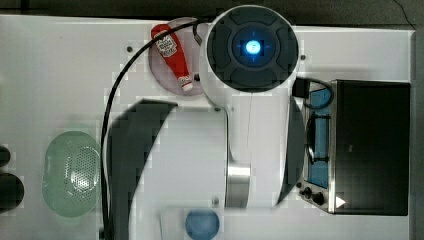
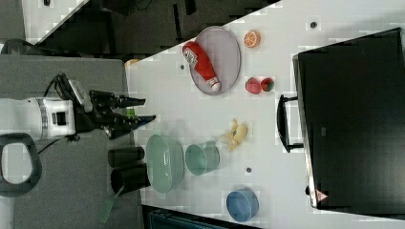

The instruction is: Pick banana from table and place on oven.

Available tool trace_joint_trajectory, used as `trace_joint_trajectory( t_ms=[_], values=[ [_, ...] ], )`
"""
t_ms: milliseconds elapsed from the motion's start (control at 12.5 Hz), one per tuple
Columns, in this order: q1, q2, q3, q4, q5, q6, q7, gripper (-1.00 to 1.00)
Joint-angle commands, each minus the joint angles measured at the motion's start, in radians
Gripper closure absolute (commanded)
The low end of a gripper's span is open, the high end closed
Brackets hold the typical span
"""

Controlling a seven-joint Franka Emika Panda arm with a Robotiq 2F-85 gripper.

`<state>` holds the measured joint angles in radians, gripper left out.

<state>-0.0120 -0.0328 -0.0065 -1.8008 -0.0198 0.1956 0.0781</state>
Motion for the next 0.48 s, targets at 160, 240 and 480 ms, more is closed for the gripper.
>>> trace_joint_trajectory(
  t_ms=[160, 240, 480],
  values=[
    [-0.018, -0.468, 0.011, -0.278, 0.007, -0.174, -0.024, -0.82],
    [-0.017, -0.467, 0.011, -0.278, 0.007, -0.172, -0.024, -0.99],
    [-0.017, -0.441, 0.015, -0.286, 0.007, -0.169, -0.024, -1.00]
  ],
)
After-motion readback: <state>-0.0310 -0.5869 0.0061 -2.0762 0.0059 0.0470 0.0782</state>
